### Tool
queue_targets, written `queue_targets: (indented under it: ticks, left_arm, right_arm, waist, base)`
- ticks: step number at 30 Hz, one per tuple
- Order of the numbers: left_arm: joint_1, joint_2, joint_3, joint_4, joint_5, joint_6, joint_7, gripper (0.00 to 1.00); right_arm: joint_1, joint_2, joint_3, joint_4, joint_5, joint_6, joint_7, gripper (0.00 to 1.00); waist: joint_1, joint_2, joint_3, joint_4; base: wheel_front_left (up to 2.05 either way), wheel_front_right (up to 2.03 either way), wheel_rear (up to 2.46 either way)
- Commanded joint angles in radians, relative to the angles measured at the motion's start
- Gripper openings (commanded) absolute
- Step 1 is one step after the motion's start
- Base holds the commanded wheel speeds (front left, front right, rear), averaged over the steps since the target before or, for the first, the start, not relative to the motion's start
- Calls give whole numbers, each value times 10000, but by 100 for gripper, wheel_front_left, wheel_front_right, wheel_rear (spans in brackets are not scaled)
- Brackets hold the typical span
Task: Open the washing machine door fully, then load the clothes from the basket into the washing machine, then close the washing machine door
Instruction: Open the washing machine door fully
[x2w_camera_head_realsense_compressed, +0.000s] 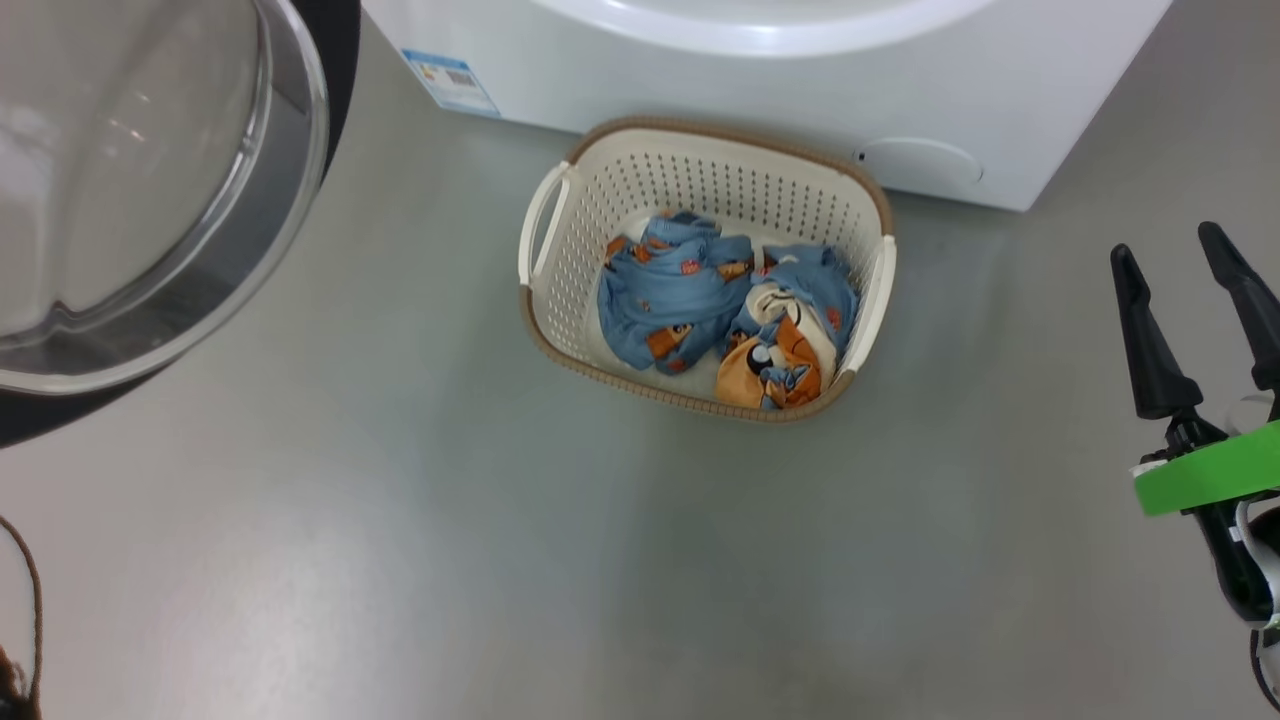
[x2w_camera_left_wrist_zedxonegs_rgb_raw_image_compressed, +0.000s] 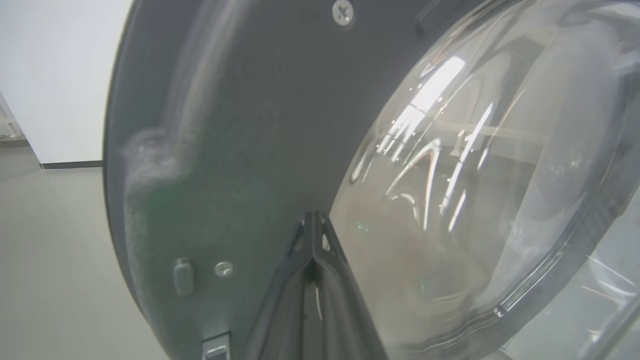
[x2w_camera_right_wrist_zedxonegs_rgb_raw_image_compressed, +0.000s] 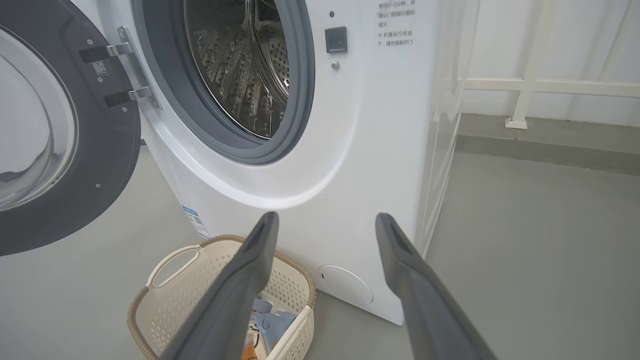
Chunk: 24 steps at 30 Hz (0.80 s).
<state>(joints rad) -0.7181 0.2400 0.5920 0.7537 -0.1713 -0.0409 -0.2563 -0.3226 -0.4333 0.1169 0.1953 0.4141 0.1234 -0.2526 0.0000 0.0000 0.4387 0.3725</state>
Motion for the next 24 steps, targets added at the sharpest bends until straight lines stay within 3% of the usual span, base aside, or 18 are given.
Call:
queue_targets:
  ticks: [1,13,14,17,20,22,23,24]
  left_arm:
    - [447,576,242,-360,113,-96,-55,0]
    - [2267,126,-150,-1857,722,-717,-55,0]
    - [2414,91,-213,-1965,724,-753,-55,4]
    - [2817,-51,-437,-2269,661,-832,-55,33]
    - [3156,-225,-730,-2488,591,-870,-55,39]
    - [3380,-348,-938,-2665,542,-883,-55,49]
    - [3508,-403,-1078,-2745,536,-887,-55,73]
    - [3630,-462,-1202,-2827,506,-890,-55,89]
  right_arm:
    - [260,-29,141,-172,31,73,-92,100]
    - [963,640,154,95,6,73,-92,100]
    - [1026,683,156,108,8,73,-92,100]
    - [1237,807,103,119,-8,73,-92,100]
    - [1460,925,0,137,-20,73,-92,100]
    - [1609,1013,-42,149,-42,73,-92,100]
    - [1674,1064,-75,152,-55,73,-92,100]
    - [1735,1114,-100,156,-65,73,-92,100]
  waist:
    - [0,0,-488,-107]
    - [0,0,-2123,-445]
    - [0,0,-2230,-483]
    - [0,0,-2526,-585]
    - [0,0,-2818,-687]
    - [0,0,-3003,-799]
    - [0,0,-3086,-863]
    - [0,0,-3167,-932]
  base:
    - [0,0,0]
    - [0,0,0]
    - [0,0,0]
    - [0,0,0]
    - [0,0,0]
    - [0,0,0]
    - [0,0,0]
    - [0,0,0]
